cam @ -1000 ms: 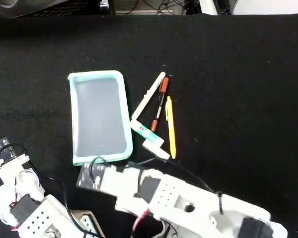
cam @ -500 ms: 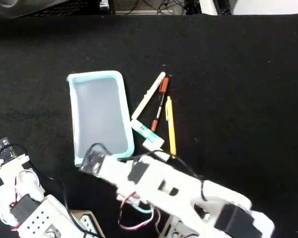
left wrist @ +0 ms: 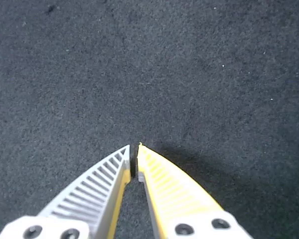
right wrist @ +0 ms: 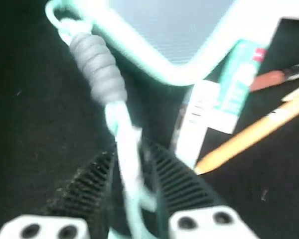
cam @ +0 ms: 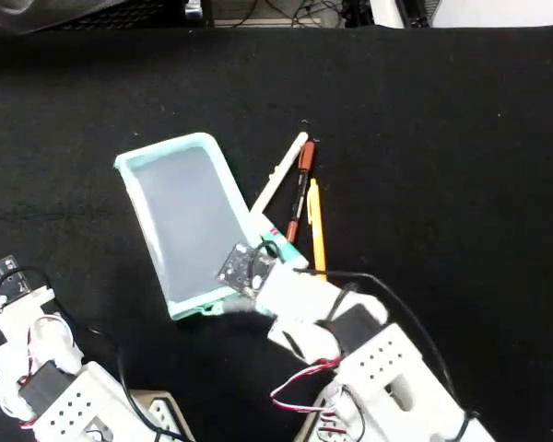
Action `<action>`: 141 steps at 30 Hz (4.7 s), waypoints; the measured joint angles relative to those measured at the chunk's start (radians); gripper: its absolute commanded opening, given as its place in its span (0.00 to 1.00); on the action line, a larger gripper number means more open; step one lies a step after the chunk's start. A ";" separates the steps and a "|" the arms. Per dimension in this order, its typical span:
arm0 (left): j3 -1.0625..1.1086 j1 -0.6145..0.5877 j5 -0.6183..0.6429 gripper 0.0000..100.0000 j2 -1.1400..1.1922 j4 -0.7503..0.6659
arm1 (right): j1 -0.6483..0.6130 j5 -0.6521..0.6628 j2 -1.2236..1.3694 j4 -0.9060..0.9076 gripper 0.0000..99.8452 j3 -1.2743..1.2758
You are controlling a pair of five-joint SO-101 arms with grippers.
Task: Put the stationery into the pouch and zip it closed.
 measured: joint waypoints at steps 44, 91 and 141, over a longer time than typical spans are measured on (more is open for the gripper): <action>-0.150 -0.038 -0.002 0.14 0.000 0.080 | -0.213 -0.074 0.713 -0.345 0.17 -0.215; -0.672 0.094 0.020 0.15 0.606 0.143 | -0.269 -0.084 0.416 -0.161 0.27 -0.081; -0.681 0.483 0.307 0.15 0.574 0.054 | -0.153 -0.066 0.549 -0.021 0.01 -0.904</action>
